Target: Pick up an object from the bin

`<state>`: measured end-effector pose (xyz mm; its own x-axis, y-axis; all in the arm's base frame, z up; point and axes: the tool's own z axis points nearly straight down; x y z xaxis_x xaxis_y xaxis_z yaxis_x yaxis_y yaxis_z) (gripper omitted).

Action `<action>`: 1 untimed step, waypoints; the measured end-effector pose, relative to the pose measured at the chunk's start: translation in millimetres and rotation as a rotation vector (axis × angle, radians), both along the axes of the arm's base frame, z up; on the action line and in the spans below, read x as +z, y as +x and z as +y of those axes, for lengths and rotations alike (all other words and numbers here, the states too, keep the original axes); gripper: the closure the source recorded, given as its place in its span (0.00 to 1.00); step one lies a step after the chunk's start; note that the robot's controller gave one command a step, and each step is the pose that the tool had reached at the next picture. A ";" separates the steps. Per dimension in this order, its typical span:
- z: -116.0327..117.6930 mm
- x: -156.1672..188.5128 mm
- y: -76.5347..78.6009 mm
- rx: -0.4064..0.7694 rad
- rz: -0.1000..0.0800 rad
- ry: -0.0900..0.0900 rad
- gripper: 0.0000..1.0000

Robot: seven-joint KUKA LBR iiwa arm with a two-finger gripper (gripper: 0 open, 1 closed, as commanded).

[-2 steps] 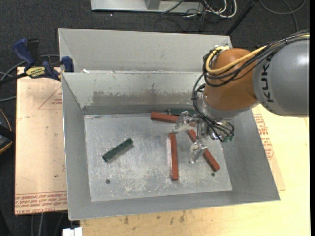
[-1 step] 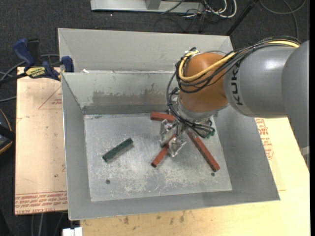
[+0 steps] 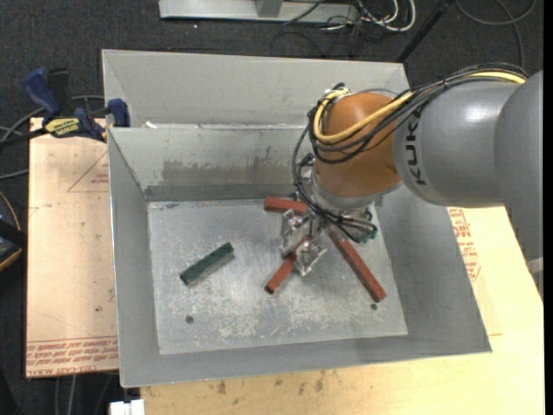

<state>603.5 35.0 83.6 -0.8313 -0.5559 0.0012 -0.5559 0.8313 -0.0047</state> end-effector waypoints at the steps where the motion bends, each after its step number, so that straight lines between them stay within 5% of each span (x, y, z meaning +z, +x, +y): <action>1: 15.6 102.9 2.4 0.024 -0.002 0.007 1.00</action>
Offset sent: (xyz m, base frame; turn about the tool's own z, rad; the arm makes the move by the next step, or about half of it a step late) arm 0.0000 0.0000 0.0000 0.0000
